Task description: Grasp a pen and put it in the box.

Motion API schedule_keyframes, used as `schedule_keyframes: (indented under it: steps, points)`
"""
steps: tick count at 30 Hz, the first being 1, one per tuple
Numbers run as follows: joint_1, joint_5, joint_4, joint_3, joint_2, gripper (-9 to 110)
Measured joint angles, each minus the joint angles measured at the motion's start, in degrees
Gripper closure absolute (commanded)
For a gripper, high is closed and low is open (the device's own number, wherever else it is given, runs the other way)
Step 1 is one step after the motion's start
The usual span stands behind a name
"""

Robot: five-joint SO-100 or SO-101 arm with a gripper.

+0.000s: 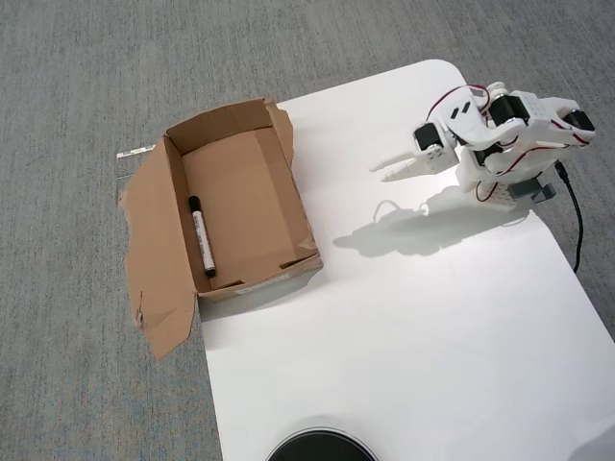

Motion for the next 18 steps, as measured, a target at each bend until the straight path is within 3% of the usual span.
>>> schedule_keyframes:
  steps: [18]
  points:
    - [0.00,0.00,0.00,4.48,0.00,87]
